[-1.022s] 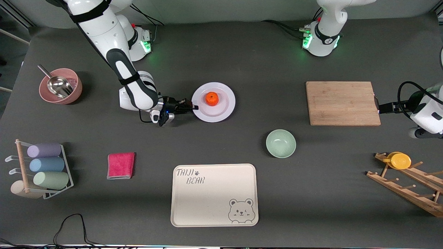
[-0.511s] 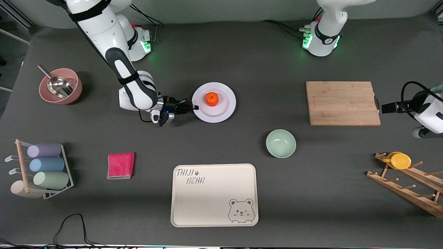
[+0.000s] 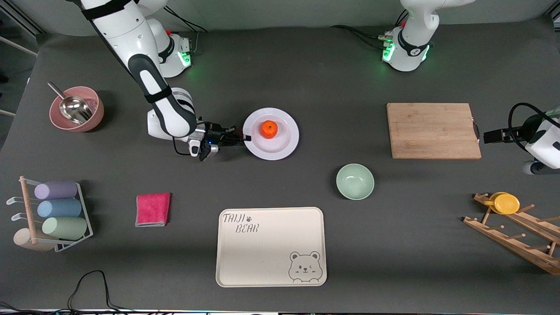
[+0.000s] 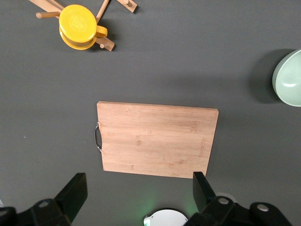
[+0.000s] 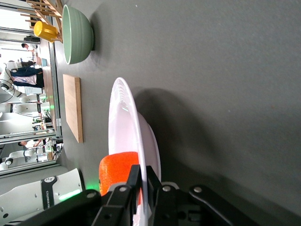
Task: Place orange and plate with both arms
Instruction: 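Grasp the plate rim with the right gripper, then slide the plate with the orange onto the bear tray with the right gripper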
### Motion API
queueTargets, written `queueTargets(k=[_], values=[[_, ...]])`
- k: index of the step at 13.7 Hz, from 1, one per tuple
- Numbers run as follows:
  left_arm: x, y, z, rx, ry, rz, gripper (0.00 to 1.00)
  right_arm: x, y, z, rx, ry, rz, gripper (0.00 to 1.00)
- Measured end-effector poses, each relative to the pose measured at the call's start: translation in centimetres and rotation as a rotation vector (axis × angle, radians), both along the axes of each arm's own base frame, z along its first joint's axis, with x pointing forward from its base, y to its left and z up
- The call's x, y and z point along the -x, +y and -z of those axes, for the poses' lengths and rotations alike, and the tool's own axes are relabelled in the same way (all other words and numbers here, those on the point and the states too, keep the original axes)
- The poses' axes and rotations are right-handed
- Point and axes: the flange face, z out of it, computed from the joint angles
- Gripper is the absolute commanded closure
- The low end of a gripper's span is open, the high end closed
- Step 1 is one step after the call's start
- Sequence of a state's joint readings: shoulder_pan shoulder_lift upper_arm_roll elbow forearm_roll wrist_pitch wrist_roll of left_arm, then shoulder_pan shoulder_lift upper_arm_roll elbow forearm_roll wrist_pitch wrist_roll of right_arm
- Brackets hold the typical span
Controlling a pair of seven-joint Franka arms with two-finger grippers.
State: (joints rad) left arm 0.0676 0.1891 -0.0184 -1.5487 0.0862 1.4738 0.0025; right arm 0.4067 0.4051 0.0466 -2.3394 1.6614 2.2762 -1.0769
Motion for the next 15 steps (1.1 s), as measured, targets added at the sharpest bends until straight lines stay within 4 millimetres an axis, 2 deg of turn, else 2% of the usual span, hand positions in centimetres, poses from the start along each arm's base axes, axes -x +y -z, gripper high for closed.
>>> queueTargets(k=[5, 12, 15], values=[[0.0, -0.1, 0.0, 0.0, 0.0, 0.002, 0.0, -1.3, 0.4, -1.3, -0.012, -0.003, 0.024, 1.0], [0.0, -0.3, 0.0, 0.001, 0.0, 0.006, 0.0, -2.1, 0.4, -1.9, -0.049, -0.007, 0.024, 1.0], [0.0, -0.4, 0.0, 0.001, 0.0, 0.008, 0.0, -4.8, -0.1, -3.8, -0.141, -0.033, 0.029, 1.0]])
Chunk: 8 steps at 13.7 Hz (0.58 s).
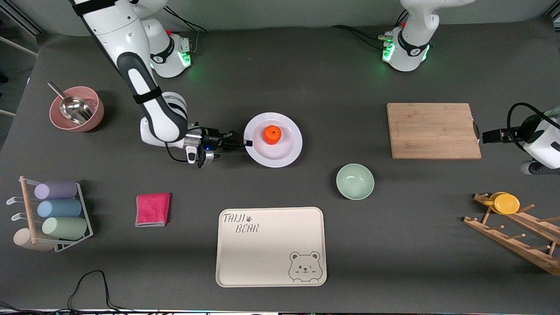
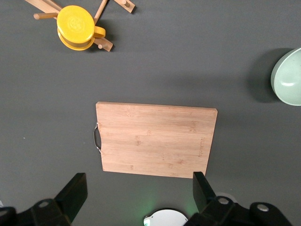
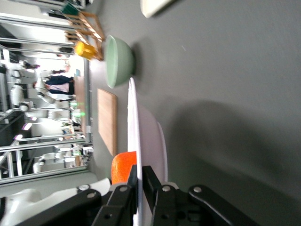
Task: Place orange and plate with both arms
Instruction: 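Slide the plate with the orange onto the bear tray with the right gripper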
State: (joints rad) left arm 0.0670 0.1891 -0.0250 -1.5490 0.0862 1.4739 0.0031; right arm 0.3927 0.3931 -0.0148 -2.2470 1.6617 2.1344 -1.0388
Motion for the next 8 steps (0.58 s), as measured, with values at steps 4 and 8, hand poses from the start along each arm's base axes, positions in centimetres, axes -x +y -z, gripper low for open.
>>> queueTargets(k=[4, 8], values=[[-0.1, -0.9, 0.3, 0.001, -0.002, 0.015, 0.0, -3.9, -1.2, -2.2, -0.078, -0.034, 0.036, 1.0], [-0.1, -1.5, 0.5, -0.01, 0.001, 0.022, 0.0, -6.2, -1.5, -2.4, -0.103, -0.035, 0.068, 1.0]])
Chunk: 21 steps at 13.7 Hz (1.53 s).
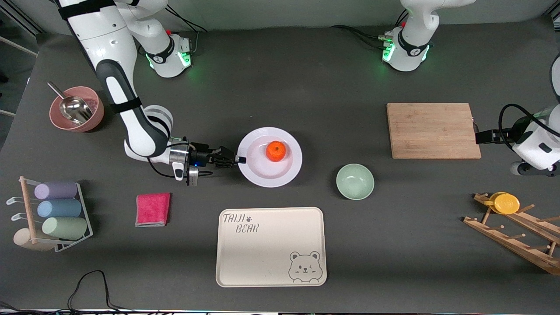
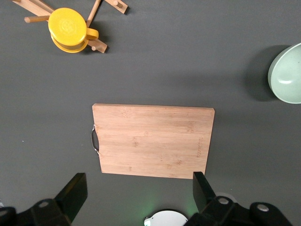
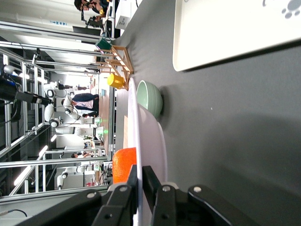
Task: Place orange and plate with both arms
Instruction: 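Slide the plate with the orange onto the bear tray with the right gripper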
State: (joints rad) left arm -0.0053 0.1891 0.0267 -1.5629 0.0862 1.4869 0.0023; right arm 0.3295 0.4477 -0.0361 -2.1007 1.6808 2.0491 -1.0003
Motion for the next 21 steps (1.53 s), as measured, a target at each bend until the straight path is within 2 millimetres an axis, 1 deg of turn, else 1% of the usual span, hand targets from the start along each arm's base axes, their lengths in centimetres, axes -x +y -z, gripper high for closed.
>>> queueTargets(k=[3, 7, 9, 11, 18, 21], values=[[0.0, 0.2, 0.0, -0.005, -0.001, -0.005, 0.0, -2.0, 0.0, -1.6, -0.042, 0.022, 0.02, 1.0], [0.0, 0.5, 0.0, -0.006, -0.001, -0.01, 0.0, -6.3, -0.8, -5.3, -0.081, 0.03, 0.083, 1.0], [0.0, 0.5, 0.0, -0.006, 0.0, -0.011, 0.0, -8.4, -0.3, -6.2, -0.1, 0.034, 0.099, 1.0], [0.0, 0.5, 0.1, -0.006, 0.001, -0.011, 0.0, -10.3, 0.3, -6.4, -0.117, 0.032, 0.108, 1.0], [0.1, 0.6, 0.3, -0.006, 0.005, -0.011, 0.0, -16.0, 1.9, -6.0, -0.205, 0.058, 0.17, 1.0], [0.1, 0.6, 0.4, -0.006, 0.009, -0.011, 0.0, -17.9, 2.3, -5.6, -0.22, 0.09, 0.186, 1.0]])
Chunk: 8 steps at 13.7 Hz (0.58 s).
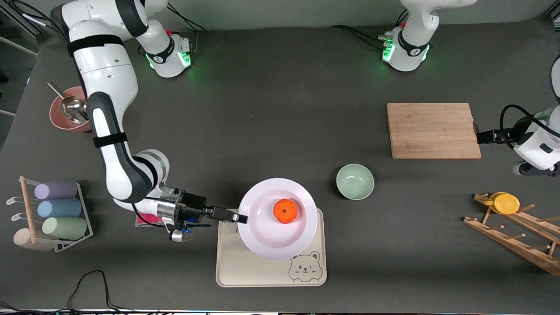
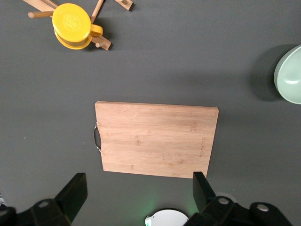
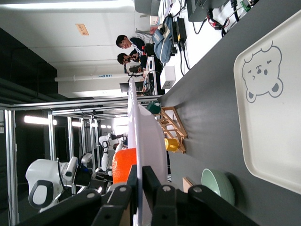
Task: Place orange and plate with both arms
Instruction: 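Slide the plate with the orange onto the bear tray with the right gripper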
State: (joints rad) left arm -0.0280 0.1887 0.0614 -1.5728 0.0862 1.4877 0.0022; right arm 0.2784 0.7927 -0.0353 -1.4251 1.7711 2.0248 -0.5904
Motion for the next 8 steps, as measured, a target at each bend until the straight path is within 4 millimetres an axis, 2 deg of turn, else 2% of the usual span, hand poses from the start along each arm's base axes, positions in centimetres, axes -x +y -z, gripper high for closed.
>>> queueTargets(k=[4, 8], values=[[0.2, 0.0, -0.2, 0.001, -0.018, 0.002, 0.0, -2.3, -0.4, 0.9, 0.009, 0.014, 0.035, 1.0], [1.6, -0.2, 0.5, 0.004, -0.031, 0.006, 0.0, -4.2, -1.6, 2.9, 0.091, -0.013, 0.057, 1.0]])
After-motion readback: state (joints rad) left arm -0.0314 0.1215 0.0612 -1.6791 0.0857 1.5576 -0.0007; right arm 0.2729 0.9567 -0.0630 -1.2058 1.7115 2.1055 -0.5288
